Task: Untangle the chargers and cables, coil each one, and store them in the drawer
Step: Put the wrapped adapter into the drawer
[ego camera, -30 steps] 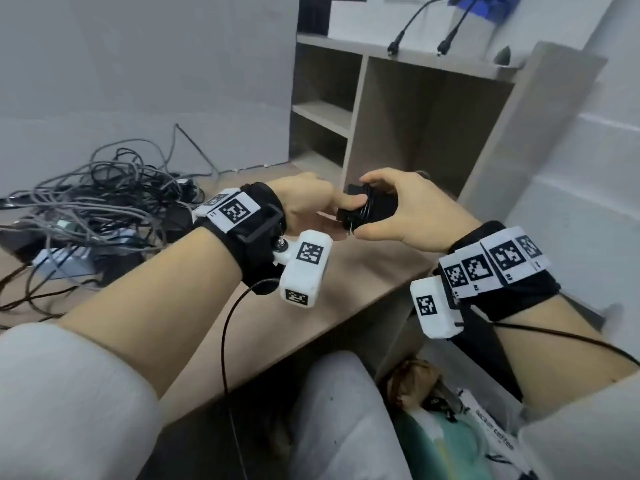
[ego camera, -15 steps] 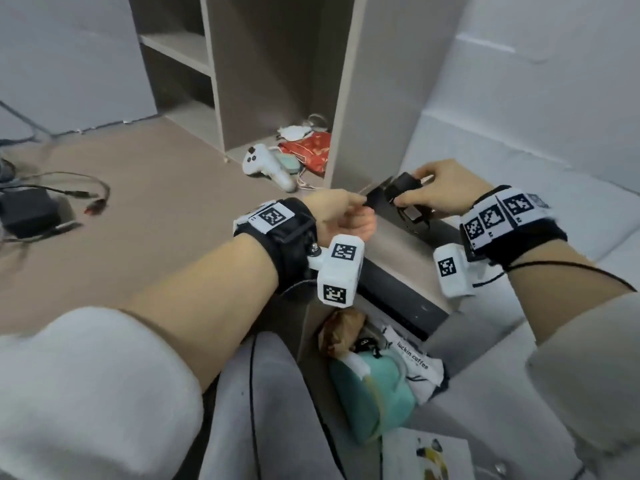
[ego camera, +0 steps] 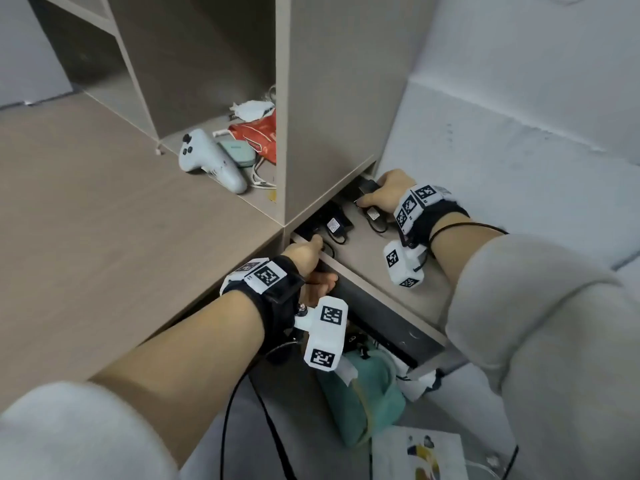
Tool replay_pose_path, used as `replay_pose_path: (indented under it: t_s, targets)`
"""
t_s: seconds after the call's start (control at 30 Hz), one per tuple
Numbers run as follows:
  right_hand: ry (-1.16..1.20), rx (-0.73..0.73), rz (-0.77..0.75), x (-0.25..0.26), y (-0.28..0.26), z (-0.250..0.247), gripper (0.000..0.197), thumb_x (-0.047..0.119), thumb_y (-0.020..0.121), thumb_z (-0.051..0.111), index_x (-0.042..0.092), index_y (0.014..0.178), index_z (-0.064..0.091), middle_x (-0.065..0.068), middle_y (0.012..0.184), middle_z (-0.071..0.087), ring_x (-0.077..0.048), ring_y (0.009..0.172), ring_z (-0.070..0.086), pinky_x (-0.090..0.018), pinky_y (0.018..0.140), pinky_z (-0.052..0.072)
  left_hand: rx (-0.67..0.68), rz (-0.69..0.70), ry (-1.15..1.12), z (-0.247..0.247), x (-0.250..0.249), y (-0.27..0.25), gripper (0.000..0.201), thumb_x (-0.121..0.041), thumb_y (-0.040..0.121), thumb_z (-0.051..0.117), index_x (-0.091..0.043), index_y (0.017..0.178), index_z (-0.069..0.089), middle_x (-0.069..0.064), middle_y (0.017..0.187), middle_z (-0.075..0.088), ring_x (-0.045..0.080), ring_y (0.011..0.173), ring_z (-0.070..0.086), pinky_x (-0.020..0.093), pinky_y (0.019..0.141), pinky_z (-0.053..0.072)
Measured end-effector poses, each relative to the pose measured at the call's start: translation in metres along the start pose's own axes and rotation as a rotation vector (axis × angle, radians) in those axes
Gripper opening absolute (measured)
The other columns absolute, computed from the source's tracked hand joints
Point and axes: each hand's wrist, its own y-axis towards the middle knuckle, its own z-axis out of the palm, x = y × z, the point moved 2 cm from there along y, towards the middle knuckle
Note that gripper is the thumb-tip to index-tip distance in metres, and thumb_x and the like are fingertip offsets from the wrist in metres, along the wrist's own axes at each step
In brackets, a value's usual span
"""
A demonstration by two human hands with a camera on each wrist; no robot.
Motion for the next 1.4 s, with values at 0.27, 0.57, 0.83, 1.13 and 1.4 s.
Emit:
replay_pose_path:
  t_s: [0.27,0.57,0.83,1.13,1.4]
  targets:
    - [-0.067,-0.091,-0.100,0.013,0.027,0.045,0.071,0.045,0.070,0.082,0.012,0.126,0.052,-0.015,0.125,0.062,-0.036,0.112,0.062,-0.042,0.094,0.054,0.040,-0.035,0.072,-0.005,-0.005,0.003,0.028,-0.031,0.105,0.040,-0.007,0.092,0.046,0.012,0.047,0.060,0.022,0.038,0.054,0.014,0.036,0.034]
    - [-0.046,-0.025,-0.054,0.021,0.042,0.050,0.026,0.016,0.090,0.068,0.004,0.113,0.066,-0.013,0.110,0.071,-0.028,0.086,0.061,-0.031,0.076,0.050,0.095,-0.076,0.090,-0.007,-0.007,0.003,0.028,-0.030,0.104,0.040,-0.008,0.089,0.047,0.014,0.049,0.061,0.023,0.050,0.055,0.014,0.036,0.036]
    - [0.019,0.081,-0.049,0.008,0.065,0.058,0.040,0.027,0.061,0.080,0.014,0.098,0.070,-0.007,0.083,0.075,-0.029,0.075,0.073,-0.043,0.077,0.062,0.119,-0.086,0.087,-0.007,-0.006,0.005,0.026,-0.030,0.104,0.040,-0.009,0.089,0.047,0.014,0.051,0.061,0.024,0.050,0.056,0.015,0.038,0.039]
    - [-0.140,0.061,-0.063,0.023,0.031,0.039,0.044,0.032,0.071,0.086,0.011,0.103,0.065,-0.009,0.094,0.070,-0.033,0.087,0.067,-0.042,0.087,0.057,0.136,-0.106,0.075,-0.009,-0.007,-0.001,0.025,-0.031,0.106,0.042,-0.009,0.095,0.045,0.015,0.058,0.062,0.024,0.058,0.056,0.016,0.035,0.040]
    - [-0.070,-0.016,-0.097,0.031,-0.030,-0.011,0.024,0.018,0.073,0.071,0.000,0.088,0.069,-0.015,0.083,0.073,-0.032,0.075,0.072,-0.043,0.073,0.062,0.135,-0.064,0.027,-0.009,-0.012,-0.033,0.032,-0.041,0.106,0.044,-0.009,0.099,0.046,0.018,0.061,0.067,0.024,0.060,0.056,0.018,0.035,0.044]
